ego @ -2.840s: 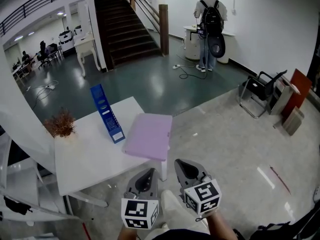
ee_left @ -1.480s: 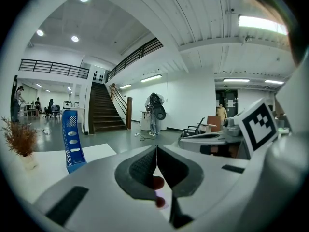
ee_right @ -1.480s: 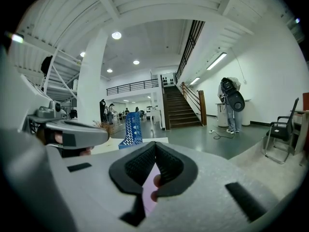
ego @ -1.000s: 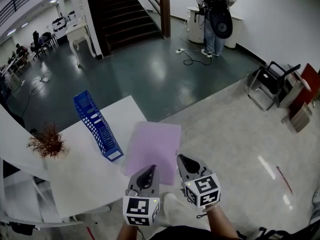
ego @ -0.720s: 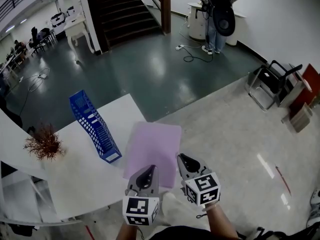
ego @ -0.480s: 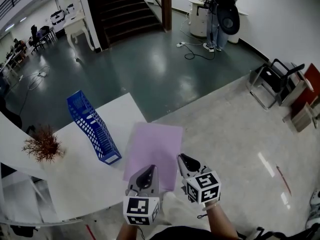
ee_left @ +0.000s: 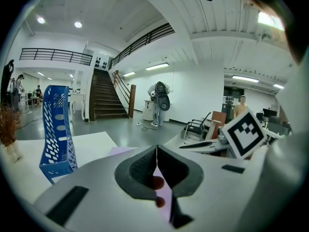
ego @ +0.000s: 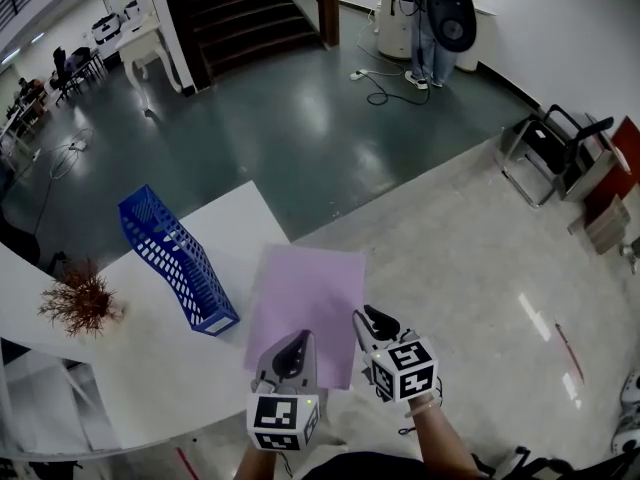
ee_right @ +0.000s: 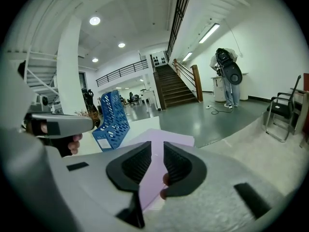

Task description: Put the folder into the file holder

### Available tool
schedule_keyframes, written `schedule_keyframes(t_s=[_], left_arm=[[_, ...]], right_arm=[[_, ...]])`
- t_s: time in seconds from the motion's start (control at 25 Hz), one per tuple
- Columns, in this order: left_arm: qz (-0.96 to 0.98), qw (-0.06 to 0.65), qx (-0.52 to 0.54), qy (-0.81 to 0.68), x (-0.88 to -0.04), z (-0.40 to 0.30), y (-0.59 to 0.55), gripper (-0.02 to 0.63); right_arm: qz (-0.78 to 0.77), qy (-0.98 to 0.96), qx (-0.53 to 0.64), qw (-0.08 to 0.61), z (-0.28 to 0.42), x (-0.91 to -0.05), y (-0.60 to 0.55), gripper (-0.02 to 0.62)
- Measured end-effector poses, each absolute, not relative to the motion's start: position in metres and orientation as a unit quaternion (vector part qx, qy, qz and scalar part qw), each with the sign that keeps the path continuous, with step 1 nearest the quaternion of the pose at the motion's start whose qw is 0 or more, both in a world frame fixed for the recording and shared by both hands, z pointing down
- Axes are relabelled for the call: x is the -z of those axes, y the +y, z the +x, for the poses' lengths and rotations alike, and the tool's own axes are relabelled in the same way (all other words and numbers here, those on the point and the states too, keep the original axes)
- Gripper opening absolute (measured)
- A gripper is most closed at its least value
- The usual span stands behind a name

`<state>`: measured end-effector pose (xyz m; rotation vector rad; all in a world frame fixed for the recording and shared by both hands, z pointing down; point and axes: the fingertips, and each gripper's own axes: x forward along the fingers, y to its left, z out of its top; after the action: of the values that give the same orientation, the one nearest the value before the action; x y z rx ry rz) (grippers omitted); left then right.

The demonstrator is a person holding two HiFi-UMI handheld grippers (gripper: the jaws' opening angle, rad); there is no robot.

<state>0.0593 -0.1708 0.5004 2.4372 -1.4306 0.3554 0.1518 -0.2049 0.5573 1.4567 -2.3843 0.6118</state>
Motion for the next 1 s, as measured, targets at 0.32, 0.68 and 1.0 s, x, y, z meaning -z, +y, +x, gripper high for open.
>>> schedule_keyframes(t_s=[0.32,0.68,1.0], left_arm=[[0.847,0.154,-0.13,-0.493,-0.514,0.061,-0.188,0.005],[0.847,0.172,-0.14,-0.483,-0.531,0.066,-0.205,0.006],[0.848,0.185,-0.146,-0.474,-0.543,0.069,-0.221,0.006]], right_arm=[[0.503,-0.816,-0.244,0.147,0.156,-0.585,-0.225,0.081],[0.49,-0.804,-0.301,0.151,0.161,-0.621,-0.243,0.146],[0.482,-0.794,-0.34,0.145,0.164,-0.646,-0.258,0.186]])
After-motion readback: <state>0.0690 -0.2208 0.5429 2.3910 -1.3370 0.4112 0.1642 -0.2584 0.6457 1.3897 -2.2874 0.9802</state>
